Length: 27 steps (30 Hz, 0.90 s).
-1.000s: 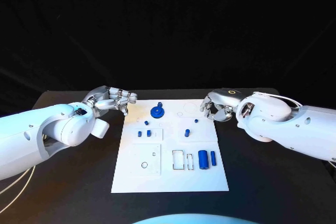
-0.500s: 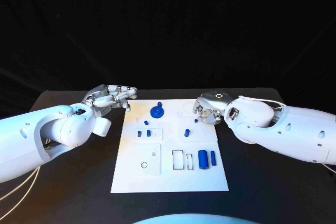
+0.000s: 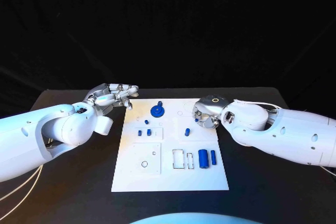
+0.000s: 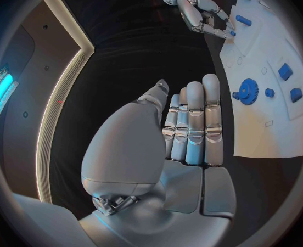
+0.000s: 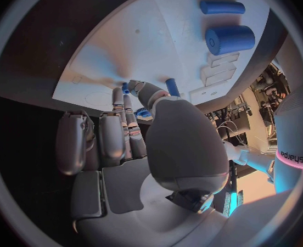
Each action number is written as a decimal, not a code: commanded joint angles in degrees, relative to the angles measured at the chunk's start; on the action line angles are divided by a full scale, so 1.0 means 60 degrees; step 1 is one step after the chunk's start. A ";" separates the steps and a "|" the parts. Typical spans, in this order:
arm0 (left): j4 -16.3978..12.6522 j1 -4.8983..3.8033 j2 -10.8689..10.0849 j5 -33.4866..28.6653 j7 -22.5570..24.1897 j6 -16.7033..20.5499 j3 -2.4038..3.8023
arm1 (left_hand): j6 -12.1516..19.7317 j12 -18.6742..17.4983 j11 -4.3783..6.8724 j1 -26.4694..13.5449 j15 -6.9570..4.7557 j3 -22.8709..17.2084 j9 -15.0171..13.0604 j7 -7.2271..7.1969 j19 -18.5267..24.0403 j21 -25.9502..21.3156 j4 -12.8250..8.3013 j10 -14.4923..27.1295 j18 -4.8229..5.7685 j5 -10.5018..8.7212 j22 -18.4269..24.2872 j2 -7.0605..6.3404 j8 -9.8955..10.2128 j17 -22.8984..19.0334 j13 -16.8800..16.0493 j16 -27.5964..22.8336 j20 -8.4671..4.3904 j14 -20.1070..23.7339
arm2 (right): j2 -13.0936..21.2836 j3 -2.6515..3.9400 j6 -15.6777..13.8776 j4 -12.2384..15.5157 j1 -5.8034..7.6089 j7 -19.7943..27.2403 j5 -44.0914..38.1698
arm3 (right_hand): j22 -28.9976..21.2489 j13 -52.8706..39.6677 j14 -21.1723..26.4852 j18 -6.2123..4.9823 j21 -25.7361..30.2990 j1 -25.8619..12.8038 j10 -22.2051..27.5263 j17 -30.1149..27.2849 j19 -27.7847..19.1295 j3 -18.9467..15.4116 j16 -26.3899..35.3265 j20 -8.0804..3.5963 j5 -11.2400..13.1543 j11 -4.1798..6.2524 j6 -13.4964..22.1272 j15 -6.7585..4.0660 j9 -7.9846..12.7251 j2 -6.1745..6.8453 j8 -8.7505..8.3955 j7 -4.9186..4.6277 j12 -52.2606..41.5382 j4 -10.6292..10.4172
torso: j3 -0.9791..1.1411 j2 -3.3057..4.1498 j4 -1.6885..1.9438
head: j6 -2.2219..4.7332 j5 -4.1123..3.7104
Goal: Assemble the parts on the task board
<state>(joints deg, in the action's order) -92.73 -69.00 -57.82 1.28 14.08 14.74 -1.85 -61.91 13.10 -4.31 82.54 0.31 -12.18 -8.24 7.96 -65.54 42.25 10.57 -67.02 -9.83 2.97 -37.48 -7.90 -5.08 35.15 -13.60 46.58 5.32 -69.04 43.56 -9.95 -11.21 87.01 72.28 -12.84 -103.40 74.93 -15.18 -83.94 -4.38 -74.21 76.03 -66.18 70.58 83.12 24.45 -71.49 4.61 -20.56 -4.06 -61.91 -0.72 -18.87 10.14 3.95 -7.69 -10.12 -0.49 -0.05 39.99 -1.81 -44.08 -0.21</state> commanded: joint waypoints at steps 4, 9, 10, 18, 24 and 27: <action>-0.0033 -0.0004 0.0020 -0.0104 0.0033 -0.0031 0.0007 | 0.0052 0.0071 -0.0036 0.0082 0.0016 0.0084 0.0024 0.0069 -0.0083 -0.0103 -0.0007 0.0159 -0.0113 -0.0030 0.0048 0.0154 0.0020 -0.0032 -0.0038 -0.0051 0.0013 0.0091 | -0.0061 -0.0002 0.0232 -0.0022 -0.0036 -0.0068 -0.0218 | 0.0343 0.0023 -0.0536 0.0124 -0.0085 -0.0026 0.0079 0.0017 0.0043 0.0065 -0.0057 -0.0009 -0.0105 0.0012 -0.0087 0.0022 0.0022 0.0069 0.0026 -0.0006 -0.0005 -0.0011 | 0.0000 -0.0003 -0.0004 | -0.0025 -0.0020; -0.0035 -0.0005 0.0018 -0.0091 -0.0002 -0.0030 0.0007 | 0.0070 0.0083 -0.0043 0.0098 0.0021 0.0095 0.0028 0.0077 -0.0090 -0.0118 -0.0016 0.0186 -0.0113 -0.0031 0.0058 0.0162 0.0027 -0.0038 -0.0046 -0.0050 0.0017 0.0097 | -0.0105 -0.0002 0.0185 -0.0083 -0.0053 -0.0099 -0.0218 | 0.0395 0.0032 -0.0537 0.0136 -0.0142 -0.0013 0.0080 0.0045 0.0062 0.0086 -0.0091 -0.0009 -0.0132 0.0016 -0.0099 0.0018 0.0030 0.0048 0.0031 -0.0004 -0.0016 -0.0016 | 0.0005 -0.0002 0.0001 | -0.0052 -0.0033; -0.0036 -0.0006 0.0018 -0.0087 -0.0006 -0.0033 0.0007 | 0.0080 0.0089 -0.0048 0.0103 0.0025 0.0102 0.0030 0.0082 -0.0094 -0.0127 -0.0019 0.0202 -0.0112 -0.0031 0.0064 0.0166 0.0031 -0.0041 -0.0050 -0.0050 0.0019 0.0100 | -0.0113 -0.0002 0.0181 -0.0091 -0.0057 -0.0099 -0.0218 | 0.0409 0.0035 -0.0537 0.0139 -0.0158 -0.0007 0.0081 0.0053 0.0067 0.0093 -0.0102 -0.0010 -0.0138 0.0017 -0.0102 0.0016 0.0033 0.0041 0.0033 -0.0004 -0.0020 -0.0017 | 0.0005 -0.0001 0.0000 | -0.0050 -0.0030; -0.0045 -0.0007 0.0026 -0.0031 -0.0063 -0.0067 0.0007 | 0.0113 0.0109 -0.0063 0.0110 0.0036 0.0129 0.0037 0.0099 -0.0104 -0.0153 -0.0022 0.0251 -0.0111 -0.0032 0.0083 0.0175 0.0044 -0.0050 -0.0061 -0.0050 0.0026 0.0111 | -0.0205 -0.0001 0.0145 -0.0206 -0.0097 -0.0072 -0.0203 | 0.0460 0.0054 -0.0535 0.0148 -0.0210 0.0022 0.0081 0.0079 0.0080 0.0145 -0.0142 -0.0012 -0.0155 0.0022 -0.0124 0.0010 0.0049 -0.0013 0.0041 -0.0001 -0.0045 -0.0027 | 0.0009 -0.0003 0.0000 | -0.0070 -0.0035; -0.0056 -0.0008 0.0031 0.0045 -0.0096 -0.0086 0.0008 | 0.0143 0.0130 -0.0075 0.0130 0.0047 0.0150 0.0043 0.0112 -0.0111 -0.0182 -0.0030 0.0301 -0.0110 -0.0031 0.0102 0.0192 0.0055 -0.0059 -0.0074 -0.0049 0.0035 0.0126 | -0.0277 -0.0001 0.0112 -0.0300 -0.0136 -0.0021 -0.0163 | 0.0525 0.0079 -0.0529 0.0161 -0.0276 0.0080 0.0087 0.0101 0.0098 0.0233 -0.0182 -0.0013 -0.0106 0.0026 -0.0142 0.0003 0.0071 -0.0080 0.0046 0.0003 -0.0074 -0.0024 | 0.0009 -0.0003 -0.0003 | -0.0075 -0.0033; -0.0062 -0.0008 0.0034 0.0066 -0.0113 -0.0093 0.0008 | 0.0155 0.0138 -0.0080 0.0137 0.0050 0.0158 0.0046 0.0118 -0.0114 -0.0192 -0.0033 0.0321 -0.0109 -0.0031 0.0108 0.0197 0.0059 -0.0062 -0.0078 -0.0048 0.0038 0.0131 | -0.0293 0.0000 0.0118 -0.0350 -0.0149 -0.0004 -0.0150 | 0.0562 0.0097 -0.0527 0.0167 -0.0312 0.0128 0.0080 0.0121 0.0104 0.0302 -0.0219 -0.0014 -0.0042 0.0031 -0.0167 0.0000 0.0086 -0.0115 0.0056 0.0006 -0.0105 -0.0009 | 0.0010 -0.0004 -0.0001 | -0.0090 -0.0050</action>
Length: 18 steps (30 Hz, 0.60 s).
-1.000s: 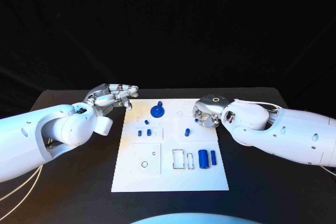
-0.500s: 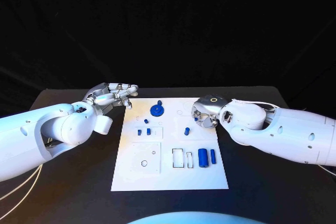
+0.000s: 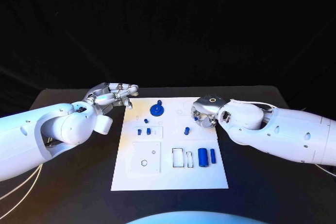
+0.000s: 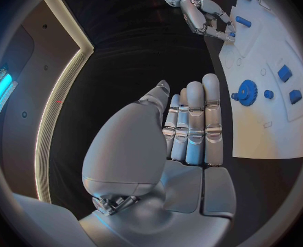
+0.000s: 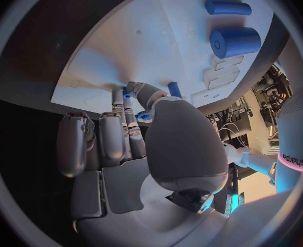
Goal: Assemble the parts on the task board
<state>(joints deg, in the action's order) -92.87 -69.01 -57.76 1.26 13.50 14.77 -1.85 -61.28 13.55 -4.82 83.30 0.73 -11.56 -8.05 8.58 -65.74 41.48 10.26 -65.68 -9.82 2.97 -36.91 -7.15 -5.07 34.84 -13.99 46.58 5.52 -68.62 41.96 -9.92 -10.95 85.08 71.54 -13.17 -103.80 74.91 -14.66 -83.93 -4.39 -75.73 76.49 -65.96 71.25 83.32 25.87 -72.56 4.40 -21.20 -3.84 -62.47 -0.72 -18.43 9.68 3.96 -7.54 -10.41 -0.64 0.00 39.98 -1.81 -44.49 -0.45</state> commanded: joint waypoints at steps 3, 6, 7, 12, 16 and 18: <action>-0.0044 -0.0006 0.0025 0.0103 -0.0032 -0.0106 0.0006 | 0.0064 0.0070 -0.0002 0.0018 -0.0016 0.0062 0.0018 0.0022 -0.0084 -0.0072 0.0017 0.0118 -0.0112 -0.0031 0.0021 0.0078 0.0063 -0.0014 -0.0017 -0.0046 0.0006 0.0063 | -0.0046 -0.0006 0.0074 -0.0094 -0.0038 0.0072 -0.0076 | 0.0603 0.0030 -0.0523 0.0176 -0.0095 0.0105 0.0040 0.0013 0.0078 0.0140 -0.0059 0.0020 0.0123 0.0001 -0.0096 -0.0005 0.0025 -0.0065 0.0064 -0.0017 -0.0084 0.0042 | 0.0000 -0.0004 -0.0002 | -0.0030 -0.0018; -0.0045 -0.0006 0.0026 0.0121 -0.0043 -0.0110 0.0006 | 0.0080 0.0079 -0.0008 0.0025 -0.0012 0.0071 0.0021 0.0030 -0.0089 -0.0082 0.0013 0.0141 -0.0112 -0.0031 0.0028 0.0086 0.0069 -0.0017 -0.0022 -0.0042 0.0010 0.0065 | -0.0065 -0.0006 0.0072 -0.0133 -0.0049 0.0099 -0.0067 | 0.0648 0.0048 -0.0524 0.0184 -0.0140 0.0150 0.0018 0.0043 0.0089 0.0219 -0.0106 0.0020 0.0180 0.0008 -0.0141 -0.0011 0.0034 -0.0106 0.0083 -0.0007 -0.0122 0.0063 | 0.0002 -0.0006 -0.0004 | -0.0038 -0.0010; -0.0045 -0.0006 0.0028 0.0125 -0.0047 -0.0111 0.0006 | 0.0089 0.0083 -0.0012 0.0029 -0.0010 0.0076 0.0023 0.0035 -0.0092 -0.0088 0.0012 0.0154 -0.0112 -0.0031 0.0031 0.0088 0.0072 -0.0019 -0.0024 -0.0041 0.0012 0.0066 | -0.0071 -0.0006 0.0075 -0.0144 -0.0054 0.0107 -0.0064 | 0.0668 0.0053 -0.0526 0.0188 -0.0162 0.0163 0.0012 0.0054 0.0096 0.0243 -0.0123 0.0019 0.0198 0.0013 -0.0157 -0.0012 0.0036 -0.0121 0.0090 -0.0004 -0.0133 0.0069 | 0.0004 -0.0005 -0.0005 | -0.0039 -0.0010; -0.0043 -0.0006 0.0039 0.0169 -0.0080 -0.0128 0.0006 | 0.0116 0.0101 -0.0022 0.0040 -0.0004 0.0091 0.0029 0.0048 -0.0104 -0.0102 0.0007 0.0189 -0.0112 -0.0031 0.0042 0.0100 0.0082 -0.0022 -0.0034 -0.0030 0.0017 0.0062 | -0.0090 -0.0006 0.0116 -0.0185 -0.0074 0.0145 -0.0038 | 0.0769 0.0085 -0.0536 0.0208 -0.0267 0.0223 -0.0043 0.0113 0.0131 0.0365 -0.0214 0.0002 0.0279 0.0059 -0.0263 -0.0035 0.0038 -0.0208 0.0138 0.0049 -0.0200 0.0104 | 0.0004 -0.0009 -0.0005 | -0.0052 -0.0017; -0.0047 -0.0006 0.0046 0.0211 -0.0107 -0.0151 0.0007 | 0.0148 0.0138 -0.0031 0.0054 0.0000 0.0117 0.0034 0.0063 -0.0138 -0.0115 0.0003 0.0231 -0.0114 -0.0031 0.0054 0.0122 0.0089 -0.0015 -0.0052 0.0020 0.0022 0.0008 | -0.0091 -0.0006 0.0154 -0.0192 -0.0089 0.0174 -0.0019 | 0.0818 0.0103 -0.0542 0.0218 -0.0319 0.0242 -0.0075 0.0137 0.0149 0.0408 -0.0255 -0.0012 0.0310 0.0091 -0.0328 -0.0052 0.0033 -0.0247 0.0168 0.0084 -0.0229 0.0123 | 0.0003 -0.0005 -0.0010 | -0.0062 -0.0023; -0.0045 -0.0006 0.0052 0.0223 -0.0119 -0.0158 0.0007 | 0.0155 0.0146 -0.0033 0.0058 0.0000 0.0125 0.0036 0.0066 -0.0145 -0.0118 0.0000 0.0242 -0.0115 -0.0031 0.0057 0.0123 0.0091 -0.0014 -0.0056 0.0032 0.0023 -0.0003 | -0.0091 -0.0006 0.0169 -0.0196 -0.0096 0.0185 -0.0010 | 0.0850 0.0112 -0.0545 0.0225 -0.0353 0.0247 -0.0102 0.0149 0.0162 0.0424 -0.0276 -0.0020 0.0323 0.0111 -0.0371 -0.0064 0.0027 -0.0263 0.0189 0.0103 -0.0247 0.0133 | 0.0002 -0.0006 -0.0010 | -0.0065 -0.0025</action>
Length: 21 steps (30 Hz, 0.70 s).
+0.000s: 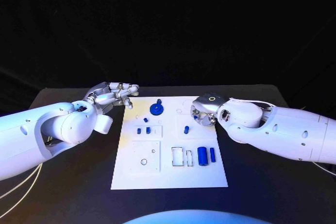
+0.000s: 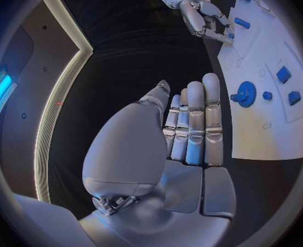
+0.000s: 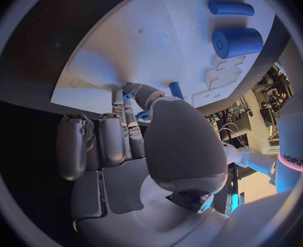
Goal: Assemble the parts on the task board
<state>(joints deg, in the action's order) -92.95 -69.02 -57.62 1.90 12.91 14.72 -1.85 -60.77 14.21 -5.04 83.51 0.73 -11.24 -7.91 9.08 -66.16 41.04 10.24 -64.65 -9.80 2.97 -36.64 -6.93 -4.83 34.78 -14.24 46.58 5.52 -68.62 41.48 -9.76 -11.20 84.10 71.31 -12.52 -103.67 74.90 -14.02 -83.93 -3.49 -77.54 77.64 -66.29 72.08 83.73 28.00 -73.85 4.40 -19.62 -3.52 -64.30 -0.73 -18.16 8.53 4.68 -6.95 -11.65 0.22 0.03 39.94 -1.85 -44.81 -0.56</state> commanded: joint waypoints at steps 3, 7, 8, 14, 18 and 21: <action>-0.0030 -0.0005 0.0036 0.0127 -0.0034 -0.0158 0.0006 | 0.0071 0.0038 0.0003 0.0022 0.0000 0.0073 0.0012 -0.0017 -0.0076 -0.0046 0.0002 0.0071 -0.0118 -0.0031 0.0012 0.0088 0.0051 -0.0004 -0.0015 0.0033 0.0023 -0.0004 | -0.0009 -0.0032 0.0203 -0.0044 -0.0064 0.0095 -0.0002 | 0.0861 0.0013 -0.0542 0.0076 -0.0060 0.0063 -0.0061 -0.0009 0.0095 0.0080 -0.0050 -0.0025 0.0067 0.0068 -0.0092 -0.0071 -0.0020 -0.0082 0.0079 0.0015 -0.0049 -0.0001 | -0.0004 -0.0004 0.0000 | -0.0014 -0.0027; -0.0031 -0.0005 0.0041 0.0137 -0.0046 -0.0166 0.0006 | 0.0084 0.0050 0.0000 0.0036 0.0002 0.0082 0.0015 -0.0013 -0.0085 -0.0052 -0.0006 0.0090 -0.0118 -0.0031 0.0017 0.0091 0.0053 -0.0004 -0.0021 0.0046 0.0025 -0.0013 | 0.0000 -0.0032 0.0027 -0.0047 -0.0070 0.0140 0.0068 | 0.0874 0.0020 -0.0540 0.0079 -0.0074 0.0072 -0.0068 -0.0017 0.0100 0.0093 -0.0048 -0.0030 0.0068 0.0073 -0.0106 -0.0076 -0.0021 -0.0092 0.0085 0.0020 -0.0052 0.0008 | -0.0006 -0.0004 0.0004 | -0.0015 -0.0019; -0.0029 -0.0005 0.0044 0.0138 -0.0049 -0.0166 0.0006 | 0.0084 0.0050 0.0000 0.0036 0.0002 0.0082 0.0015 -0.0013 -0.0085 -0.0052 -0.0006 0.0090 -0.0118 -0.0031 0.0017 0.0091 0.0053 -0.0004 -0.0021 0.0046 0.0025 -0.0013 | 0.0005 -0.0032 -0.0051 -0.0044 -0.0071 0.0154 0.0090 | 0.0874 0.0020 -0.0540 0.0079 -0.0074 0.0072 -0.0068 -0.0017 0.0100 0.0093 -0.0048 -0.0030 0.0068 0.0073 -0.0107 -0.0076 -0.0021 -0.0092 0.0085 0.0020 -0.0052 0.0008 | -0.0006 -0.0004 0.0004 | -0.0015 -0.0019; -0.0021 -0.0005 0.0057 0.0145 -0.0058 -0.0181 0.0007 | 0.0084 0.0050 0.0000 0.0036 0.0002 0.0082 0.0015 -0.0013 -0.0085 -0.0052 -0.0006 0.0090 -0.0118 -0.0031 0.0017 0.0091 0.0053 -0.0004 -0.0021 0.0046 0.0025 -0.0013 | 0.0055 -0.0028 -0.0585 0.0027 -0.0077 0.0233 0.0178 | 0.0941 0.0034 -0.0528 0.0098 -0.0152 0.0069 -0.0072 -0.0067 0.0135 0.0115 -0.0009 -0.0033 0.0042 0.0075 -0.0116 -0.0082 -0.0020 -0.0113 0.0086 0.0023 -0.0051 0.0007 | -0.0004 -0.0001 0.0006 | -0.0011 -0.0021; -0.0005 -0.0005 0.0052 0.0147 -0.0067 -0.0187 0.0007 | 0.0094 0.0058 -0.0002 0.0048 0.0004 0.0087 0.0016 -0.0010 -0.0091 -0.0057 -0.0013 0.0105 -0.0118 -0.0030 0.0020 0.0093 0.0056 -0.0005 -0.0024 0.0052 0.0026 -0.0016 | 0.0097 -0.0021 -0.0835 0.0074 -0.0078 0.0211 0.0193 | 0.0985 0.0044 -0.0530 0.0112 -0.0204 0.0047 -0.0083 -0.0042 0.0159 0.0121 -0.0035 -0.0032 0.0036 0.0070 -0.0127 -0.0085 -0.0020 -0.0119 0.0088 0.0018 -0.0054 -0.0004 | -0.0001 -0.0003 0.0005 | -0.0010 0.0007; 0.0007 -0.0005 0.0039 0.0148 -0.0082 -0.0203 0.0007 | 0.0105 0.0076 -0.0002 0.0108 0.0004 0.0066 0.0018 -0.0007 -0.0100 -0.0069 -0.0040 0.0132 -0.0119 -0.0029 0.0028 0.0138 0.0055 -0.0008 -0.0032 0.0062 0.0027 -0.0012 | 0.0138 -0.0009 -0.0991 0.0123 -0.0078 0.0089 0.0187 | 0.0999 0.0062 -0.0528 0.0115 -0.0217 -0.0009 -0.0096 -0.0038 0.0163 0.0112 -0.0047 -0.0029 0.0062 0.0063 -0.0137 -0.0082 -0.0019 -0.0107 0.0089 0.0012 -0.0057 -0.0032 | -0.0004 -0.0001 -0.0002 | -0.0014 0.0107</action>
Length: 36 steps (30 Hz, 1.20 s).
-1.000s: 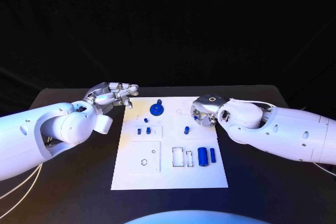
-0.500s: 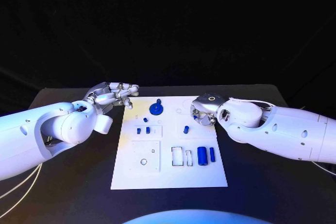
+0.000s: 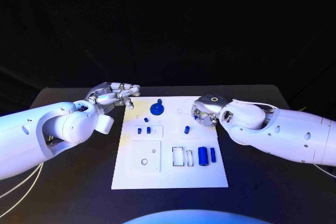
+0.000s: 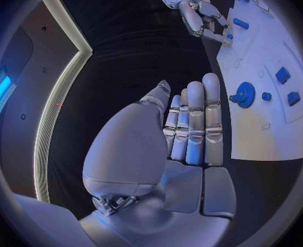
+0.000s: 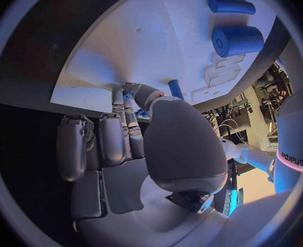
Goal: Assemble the parts on the task board
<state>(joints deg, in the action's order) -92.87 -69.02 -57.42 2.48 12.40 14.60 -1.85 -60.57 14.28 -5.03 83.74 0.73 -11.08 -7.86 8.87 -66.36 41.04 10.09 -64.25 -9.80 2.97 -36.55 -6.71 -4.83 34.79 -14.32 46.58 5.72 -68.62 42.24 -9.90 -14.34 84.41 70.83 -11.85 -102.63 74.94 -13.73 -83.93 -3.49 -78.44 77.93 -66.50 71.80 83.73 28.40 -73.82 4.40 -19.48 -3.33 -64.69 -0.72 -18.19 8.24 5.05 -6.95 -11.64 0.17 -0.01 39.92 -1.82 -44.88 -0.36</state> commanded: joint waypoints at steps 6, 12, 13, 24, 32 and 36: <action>0.0031 -0.0005 -0.0003 0.0053 -0.0007 -0.0199 0.0007 | 0.0089 0.0086 -0.0013 0.0111 0.0008 0.0032 0.0013 0.0036 -0.0076 -0.0085 -0.0031 0.0102 -0.0119 -0.0031 0.0022 0.0134 0.0057 -0.0015 -0.0027 0.0069 -0.0004 0.0001 | 0.0155 0.0080 -0.0664 0.0237 0.0022 -0.0221 0.0013 | 0.1016 0.0037 -0.0526 0.0121 -0.0089 -0.0121 -0.0077 0.0016 0.0171 0.0034 -0.0067 -0.0022 0.0100 0.0025 -0.0080 -0.0078 -0.0013 -0.0036 0.0028 0.0012 -0.0061 -0.0056 | -0.0004 -0.0007 -0.0007 | 0.0006 0.0073; 0.0080 -0.0005 0.0000 0.0053 -0.0020 -0.0209 0.0007 | 0.0097 0.0094 -0.0020 0.0098 0.0013 0.0045 0.0014 0.0043 -0.0078 -0.0091 -0.0024 0.0114 -0.0117 -0.0032 0.0026 0.0132 0.0058 -0.0017 -0.0031 0.0072 -0.0002 0.0006 | 0.0441 0.0167 -0.0712 0.0626 0.0091 -0.0317 0.0109 | 0.1039 0.0073 -0.0525 0.0123 -0.0108 -0.0169 -0.0104 0.0029 0.0175 0.0028 -0.0097 -0.0018 0.0257 0.0036 -0.0108 -0.0081 -0.0013 -0.0014 0.0034 0.0028 -0.0068 -0.0080 | -0.0007 -0.0013 -0.0008 | 0.0016 0.0060; 0.0091 -0.0005 0.0001 0.0053 -0.0021 -0.0209 0.0007 | 0.0097 0.0094 -0.0020 0.0098 0.0013 0.0045 0.0014 0.0043 -0.0078 -0.0091 -0.0024 0.0114 -0.0117 -0.0032 0.0026 0.0132 0.0058 -0.0017 -0.0031 0.0072 -0.0002 0.0006 | 0.0499 0.0183 -0.0728 0.0711 0.0110 -0.0329 0.0133 | 0.1042 0.0078 -0.0525 0.0124 -0.0110 -0.0176 -0.0107 0.0034 0.0175 0.0026 -0.0103 -0.0018 0.0277 0.0036 -0.0111 -0.0082 -0.0013 -0.0010 0.0034 0.0029 -0.0068 -0.0084 | -0.0008 -0.0013 -0.0008 | 0.0024 0.0061; 0.0181 -0.0004 0.0041 0.0053 -0.0020 -0.0217 0.0006 | 0.0103 0.0099 -0.0022 0.0096 0.0016 0.0052 0.0015 0.0045 -0.0079 -0.0095 -0.0024 0.0123 -0.0117 -0.0031 0.0028 0.0128 0.0060 -0.0018 -0.0033 0.0073 -0.0001 0.0009 | 0.0918 0.0325 -0.1104 0.2192 0.0215 -0.0281 0.0462 | 0.1103 0.0112 -0.0526 0.0139 -0.0176 -0.0218 -0.0133 0.0061 0.0202 0.0007 -0.0144 -0.0015 0.0432 0.0039 -0.0130 -0.0090 -0.0011 0.0022 0.0036 0.0033 -0.0074 -0.0112 | -0.0003 -0.0004 0.0000 | 0.0103 0.0171; 0.0218 -0.0004 0.0135 0.0053 -0.0020 -0.0244 0.0006 | 0.0103 0.0099 -0.0022 0.0096 0.0016 0.0052 0.0015 0.0045 -0.0079 -0.0095 -0.0024 0.0123 -0.0117 -0.0031 0.0028 0.0128 0.0060 -0.0018 -0.0033 0.0073 -0.0001 0.0009 | 0.0396 0.0334 -0.1142 0.2745 0.0117 -0.0148 0.0428 | 0.1095 0.0118 -0.0524 0.0135 -0.0164 -0.0218 -0.0137 0.0058 0.0195 0.0007 -0.0145 -0.0015 0.0459 0.0040 -0.0133 -0.0094 -0.0010 0.0024 0.0035 0.0031 -0.0075 -0.0113 | -0.0016 0.0003 0.0003 | 0.0043 0.0568; 0.0240 -0.0003 0.0194 0.0053 -0.0019 -0.0255 0.0006 | 0.0103 0.0099 -0.0022 0.0096 0.0016 0.0052 0.0015 0.0045 -0.0079 -0.0095 -0.0024 0.0123 -0.0117 -0.0031 0.0028 0.0128 0.0060 -0.0018 -0.0033 0.0073 -0.0001 0.0009 | 0.0048 0.0306 -0.1132 0.2733 -0.0041 -0.0055 0.0378 | 0.1091 0.0123 -0.0522 0.0134 -0.0158 -0.0206 -0.0138 0.0050 0.0192 0.0012 -0.0140 -0.0015 0.0470 0.0043 -0.0134 -0.0097 -0.0009 0.0021 0.0035 0.0031 -0.0074 -0.0106 | -0.0024 -0.0005 0.0008 | -0.0020 0.0742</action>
<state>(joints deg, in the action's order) -91.38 -69.01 -56.46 2.62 12.06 14.19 -1.85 -60.36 14.55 -5.03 84.27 0.73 -11.09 -7.82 9.07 -66.35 40.76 10.09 -63.84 -9.80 2.97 -36.45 -6.18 -4.83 34.74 -14.44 46.80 5.73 -68.62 42.92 -7.99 -20.72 100.85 70.88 -13.07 -99.90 74.91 -13.04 -84.14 -3.50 -79.22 76.98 -66.91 72.10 83.72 28.45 -74.48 4.40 -17.06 -2.92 -65.11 -0.94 -18.16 8.39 5.06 -6.96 -11.97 -0.26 -0.08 39.91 -1.81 -44.76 3.38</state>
